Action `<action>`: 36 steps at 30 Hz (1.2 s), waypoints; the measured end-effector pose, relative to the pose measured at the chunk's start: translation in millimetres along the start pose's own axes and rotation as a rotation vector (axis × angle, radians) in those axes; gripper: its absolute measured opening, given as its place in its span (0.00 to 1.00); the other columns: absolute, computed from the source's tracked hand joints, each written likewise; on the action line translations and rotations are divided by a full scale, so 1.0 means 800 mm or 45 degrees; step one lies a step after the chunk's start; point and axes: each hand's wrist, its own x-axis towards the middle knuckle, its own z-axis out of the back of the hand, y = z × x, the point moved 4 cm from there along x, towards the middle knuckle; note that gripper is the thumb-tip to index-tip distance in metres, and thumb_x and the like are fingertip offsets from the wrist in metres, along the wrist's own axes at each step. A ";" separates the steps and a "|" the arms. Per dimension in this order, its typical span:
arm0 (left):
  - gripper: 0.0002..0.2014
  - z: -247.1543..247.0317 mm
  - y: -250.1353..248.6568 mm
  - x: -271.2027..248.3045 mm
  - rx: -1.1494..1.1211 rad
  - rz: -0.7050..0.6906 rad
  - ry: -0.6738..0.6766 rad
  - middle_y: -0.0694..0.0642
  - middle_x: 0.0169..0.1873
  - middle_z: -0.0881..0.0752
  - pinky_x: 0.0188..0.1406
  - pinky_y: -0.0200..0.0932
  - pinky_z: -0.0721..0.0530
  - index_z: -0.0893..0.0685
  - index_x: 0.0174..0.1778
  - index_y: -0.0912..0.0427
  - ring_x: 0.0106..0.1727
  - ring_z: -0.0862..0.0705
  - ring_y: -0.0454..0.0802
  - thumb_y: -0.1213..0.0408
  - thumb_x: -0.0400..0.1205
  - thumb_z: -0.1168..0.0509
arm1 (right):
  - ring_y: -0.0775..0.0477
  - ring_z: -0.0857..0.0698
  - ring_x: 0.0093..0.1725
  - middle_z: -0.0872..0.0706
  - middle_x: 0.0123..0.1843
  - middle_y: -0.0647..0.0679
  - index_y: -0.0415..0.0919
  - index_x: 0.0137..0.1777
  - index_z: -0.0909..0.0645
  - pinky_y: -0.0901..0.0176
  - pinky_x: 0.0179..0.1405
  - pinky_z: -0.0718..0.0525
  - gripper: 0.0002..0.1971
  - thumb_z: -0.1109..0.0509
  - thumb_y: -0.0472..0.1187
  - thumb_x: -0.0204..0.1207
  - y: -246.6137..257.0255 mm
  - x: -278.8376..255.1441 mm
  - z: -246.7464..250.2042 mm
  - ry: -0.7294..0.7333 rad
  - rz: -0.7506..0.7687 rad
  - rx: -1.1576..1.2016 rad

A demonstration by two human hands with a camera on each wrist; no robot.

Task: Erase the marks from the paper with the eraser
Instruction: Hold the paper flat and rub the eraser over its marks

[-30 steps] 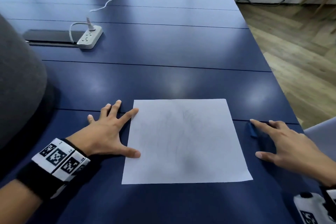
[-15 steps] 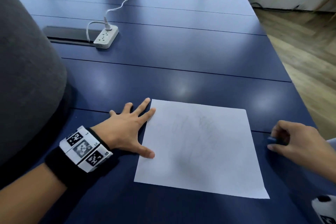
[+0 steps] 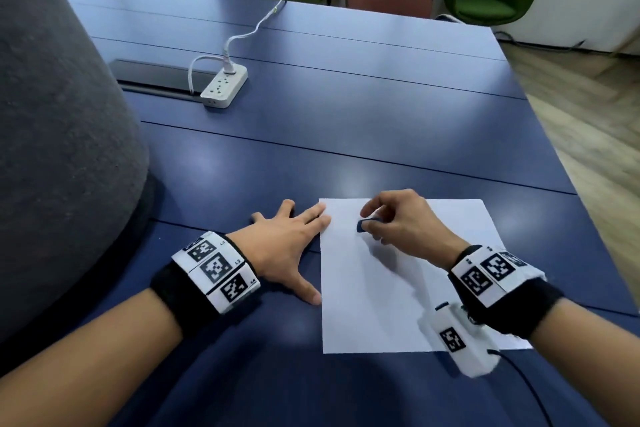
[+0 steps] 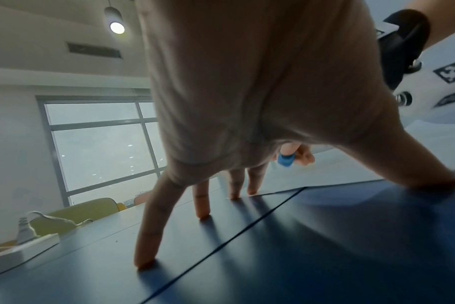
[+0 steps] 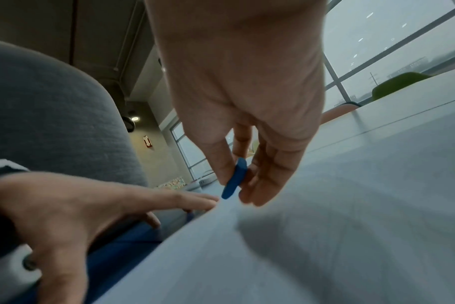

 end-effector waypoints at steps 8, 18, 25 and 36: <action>0.49 0.025 0.003 0.037 -0.215 -0.013 0.011 0.33 0.83 0.56 0.71 0.80 0.46 0.46 0.83 0.43 0.82 0.56 0.51 0.22 0.69 0.43 | 0.56 0.21 0.29 0.12 0.34 0.46 0.44 0.30 0.20 0.76 0.26 0.26 0.11 0.20 0.40 0.66 -0.022 0.026 0.018 -0.176 -0.010 -0.150; 0.52 0.061 0.019 0.061 -0.512 -0.105 0.087 0.37 0.81 0.39 0.79 0.51 0.47 0.22 0.69 0.45 0.76 0.49 0.35 0.16 0.63 0.65 | 0.57 0.18 0.29 0.10 0.36 0.46 0.40 0.44 0.14 0.79 0.26 0.27 0.05 0.24 0.40 0.72 -0.028 0.038 0.023 -0.079 -0.024 -0.113; 0.51 0.041 -0.004 0.069 0.035 -0.106 -0.052 0.44 0.78 0.49 0.63 0.76 0.29 0.46 0.82 0.50 0.73 0.43 0.56 0.30 0.69 0.32 | 0.67 0.19 0.24 0.11 0.34 0.51 0.40 0.47 0.14 0.76 0.27 0.23 0.06 0.25 0.35 0.71 -0.022 0.049 0.024 0.056 -0.041 -0.164; 0.64 0.033 0.006 0.069 0.092 -0.077 -0.061 0.37 0.83 0.59 0.61 0.72 0.28 0.55 0.85 0.47 0.76 0.47 0.52 0.21 0.59 0.33 | 0.55 0.20 0.31 0.14 0.35 0.48 0.41 0.44 0.14 0.79 0.27 0.26 0.05 0.24 0.40 0.71 -0.025 0.072 0.027 -0.186 0.046 -0.252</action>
